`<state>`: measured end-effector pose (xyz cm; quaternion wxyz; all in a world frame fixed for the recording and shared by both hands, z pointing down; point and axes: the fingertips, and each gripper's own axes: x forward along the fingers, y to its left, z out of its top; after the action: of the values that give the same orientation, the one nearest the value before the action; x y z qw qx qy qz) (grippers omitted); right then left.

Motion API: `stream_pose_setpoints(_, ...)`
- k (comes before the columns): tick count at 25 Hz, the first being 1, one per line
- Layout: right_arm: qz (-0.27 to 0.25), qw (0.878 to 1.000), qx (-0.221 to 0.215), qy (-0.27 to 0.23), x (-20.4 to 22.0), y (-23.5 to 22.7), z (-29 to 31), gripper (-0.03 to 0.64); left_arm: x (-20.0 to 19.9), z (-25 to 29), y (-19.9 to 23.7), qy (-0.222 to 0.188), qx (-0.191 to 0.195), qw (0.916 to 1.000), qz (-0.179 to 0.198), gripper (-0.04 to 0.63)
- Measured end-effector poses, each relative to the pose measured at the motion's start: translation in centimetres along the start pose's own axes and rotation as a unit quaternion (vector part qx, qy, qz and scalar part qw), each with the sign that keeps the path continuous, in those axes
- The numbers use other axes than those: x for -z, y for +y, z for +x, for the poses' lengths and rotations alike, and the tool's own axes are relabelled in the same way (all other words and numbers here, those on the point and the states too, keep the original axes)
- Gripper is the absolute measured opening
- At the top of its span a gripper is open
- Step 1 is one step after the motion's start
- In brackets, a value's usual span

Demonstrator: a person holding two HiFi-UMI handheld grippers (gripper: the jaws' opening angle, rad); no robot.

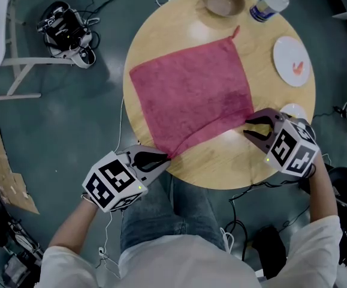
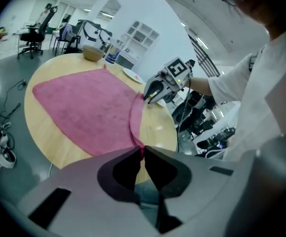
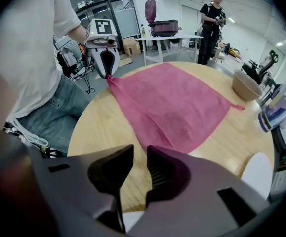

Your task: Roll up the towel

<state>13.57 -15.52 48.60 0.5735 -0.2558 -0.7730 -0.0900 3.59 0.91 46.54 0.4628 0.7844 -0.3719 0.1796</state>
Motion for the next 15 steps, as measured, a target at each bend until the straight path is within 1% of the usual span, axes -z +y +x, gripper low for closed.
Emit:
stream_pose_setpoints(4,-0.001,1.000,-0.001,0.000,-0.1,-0.1,0.0,0.089,-0.3,-0.5,2.4,-0.007,-0.023,0.9977,-0.063,0.031)
stream_pose_setpoints(8,0.000,1.000,-0.006,-0.008,0.0,-0.1,0.2,0.091,0.0,-0.5,4.2,-0.003,-0.063,0.9930,-0.099,0.040)
stream_pose_setpoints(10,0.000,1.000,-0.008,-0.008,0.0,0.1,0.2,0.094,0.8,-0.5,4.6,0.007,-0.084,0.9894,-0.118,0.063)
stream_pose_setpoints(11,-0.001,1.000,-0.007,-0.006,0.1,0.1,0.2,0.098,1.1,-0.5,4.7,0.010,-0.093,0.9874,-0.128,0.089)
stream_pose_setpoints(12,-0.002,1.000,-0.006,-0.003,0.2,0.1,0.1,0.100,1.4,-0.5,4.8,0.011,-0.100,0.9856,-0.136,0.131)
stream_pose_setpoints(15,-0.008,1.000,-0.001,0.006,0.3,0.1,-0.1,0.107,1.3,-0.8,4.9,-0.004,-0.119,0.9819,-0.147,0.159)
